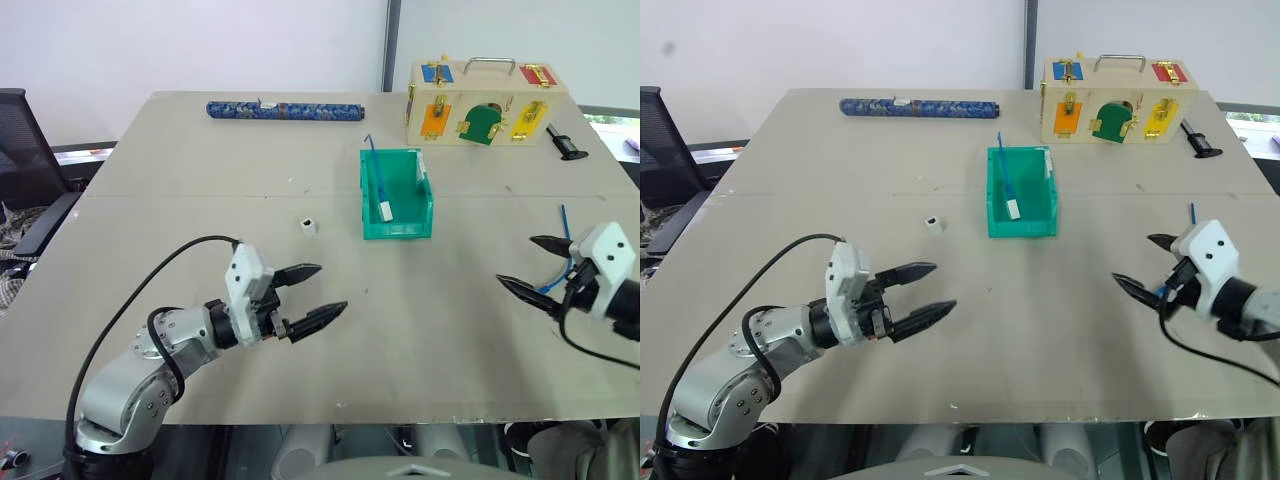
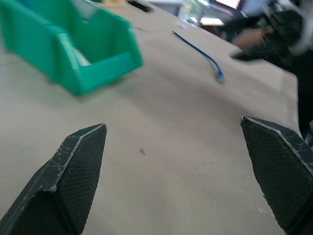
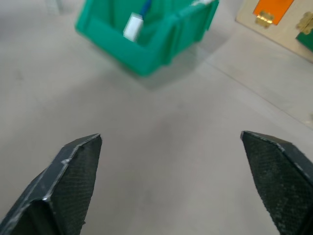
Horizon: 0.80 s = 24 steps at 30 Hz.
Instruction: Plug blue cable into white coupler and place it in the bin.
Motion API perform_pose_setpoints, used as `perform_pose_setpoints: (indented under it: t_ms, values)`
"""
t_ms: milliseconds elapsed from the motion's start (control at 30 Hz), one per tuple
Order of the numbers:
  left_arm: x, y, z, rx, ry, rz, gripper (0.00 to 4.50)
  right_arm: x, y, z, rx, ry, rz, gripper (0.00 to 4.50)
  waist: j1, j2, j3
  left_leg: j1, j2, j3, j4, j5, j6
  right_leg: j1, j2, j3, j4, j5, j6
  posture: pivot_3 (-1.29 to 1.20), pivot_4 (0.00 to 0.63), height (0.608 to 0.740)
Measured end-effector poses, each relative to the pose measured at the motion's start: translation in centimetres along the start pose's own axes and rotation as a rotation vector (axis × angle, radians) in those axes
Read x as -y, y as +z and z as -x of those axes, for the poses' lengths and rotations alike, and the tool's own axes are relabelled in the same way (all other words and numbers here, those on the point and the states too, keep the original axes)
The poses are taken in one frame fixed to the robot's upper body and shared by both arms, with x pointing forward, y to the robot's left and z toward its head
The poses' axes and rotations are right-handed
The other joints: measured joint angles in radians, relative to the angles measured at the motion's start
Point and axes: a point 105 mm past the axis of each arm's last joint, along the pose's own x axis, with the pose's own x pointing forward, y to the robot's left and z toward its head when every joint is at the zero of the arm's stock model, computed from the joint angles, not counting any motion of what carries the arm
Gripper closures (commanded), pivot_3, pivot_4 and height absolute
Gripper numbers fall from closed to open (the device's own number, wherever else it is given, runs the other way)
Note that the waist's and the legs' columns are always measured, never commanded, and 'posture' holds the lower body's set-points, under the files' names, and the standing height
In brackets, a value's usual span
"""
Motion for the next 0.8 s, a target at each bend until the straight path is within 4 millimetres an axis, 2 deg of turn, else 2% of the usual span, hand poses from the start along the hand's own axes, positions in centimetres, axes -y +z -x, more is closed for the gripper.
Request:
perform_pose_setpoints:
  t_ms: [33, 133, 333, 467, 567, 600, 700, 800]
  values:
    - [0.4, 0.1, -0.2, -0.012, -0.039, -0.041, 0.00, 1.5, -0.8, 0.8, -0.095, 0.035, 0.088, 0.54, -0.002, 0.000, 0.001, 0.000, 0.000, 0.002, 0.000, -0.001, 0.002, 0.000, 0.000, 0.001, -0.001, 0.000, 0.000, 0.00, 0.150, 0.740]
    - [0.5, 0.4, -0.5, -0.008, -0.066, -0.077, 0.00, 2.7, -1.7, 0.9, -0.180, 0.109, 0.226, 1.67, -0.006, 0.000, 0.002, 0.001, 0.001, 0.004, 0.001, -0.001, 0.002, 0.000, 0.000, 0.002, -0.001, 0.000, 0.000, 0.00, 0.150, 0.740]
    - [1.1, 0.6, -0.9, -0.011, -0.112, -0.099, 0.00, 3.1, -4.1, 0.1, -0.311, 0.322, 0.347, 1.67, -0.016, 0.000, 0.004, 0.001, 0.002, 0.007, 0.001, -0.001, 0.002, 0.000, 0.000, 0.005, -0.001, 0.002, 0.003, 0.00, 0.150, 0.740]
    - [1.2, 0.4, -0.9, -0.020, -0.107, -0.106, 0.00, 3.9, -4.2, -1.0, -0.339, 0.375, 0.408, 1.67, -0.016, 0.000, 0.004, 0.001, 0.002, 0.007, 0.001, -0.001, 0.002, 0.000, 0.000, 0.005, -0.001, 0.002, 0.003, 0.00, 0.150, 0.740]
    - [1.4, 0.4, -0.9, -0.021, -0.111, -0.111, 0.00, 3.5, -5.2, -2.6, -0.351, 0.417, 0.409, 2.45, -0.014, 0.000, 0.005, 0.001, 0.002, 0.007, 0.002, -0.001, 0.002, 0.000, 0.000, 0.005, -0.001, 0.002, 0.003, 0.00, 0.150, 0.740]
    - [1.4, 0.4, -0.9, -0.022, -0.111, -0.114, 0.00, 3.0, -5.8, -3.1, -0.364, 0.449, 0.408, 2.91, -0.011, 0.000, 0.005, 0.001, 0.001, 0.006, 0.002, -0.001, 0.002, 0.000, 0.000, 0.005, -0.001, 0.003, 0.004, 0.00, 0.150, 0.740]
    - [1.4, 0.4, -0.9, -0.024, -0.108, -0.118, 0.00, 3.2, -5.8, -3.1, -0.378, 0.474, 0.420, 4.45, -0.011, 0.000, 0.005, 0.001, 0.001, 0.006, 0.002, -0.001, 0.002, 0.000, 0.000, 0.005, -0.001, 0.004, 0.004, 0.00, 0.150, 0.740]
    - [1.3, 0.4, -0.9, -0.025, -0.106, -0.119, 0.00, 3.2, -5.9, -3.2, -0.393, 0.495, 0.423, 4.45, -0.011, 0.000, 0.005, 0.001, 0.001, 0.007, 0.002, -0.001, 0.002, 0.000, -0.001, 0.005, -0.001, 0.004, 0.004, 0.00, 0.150, 0.740]
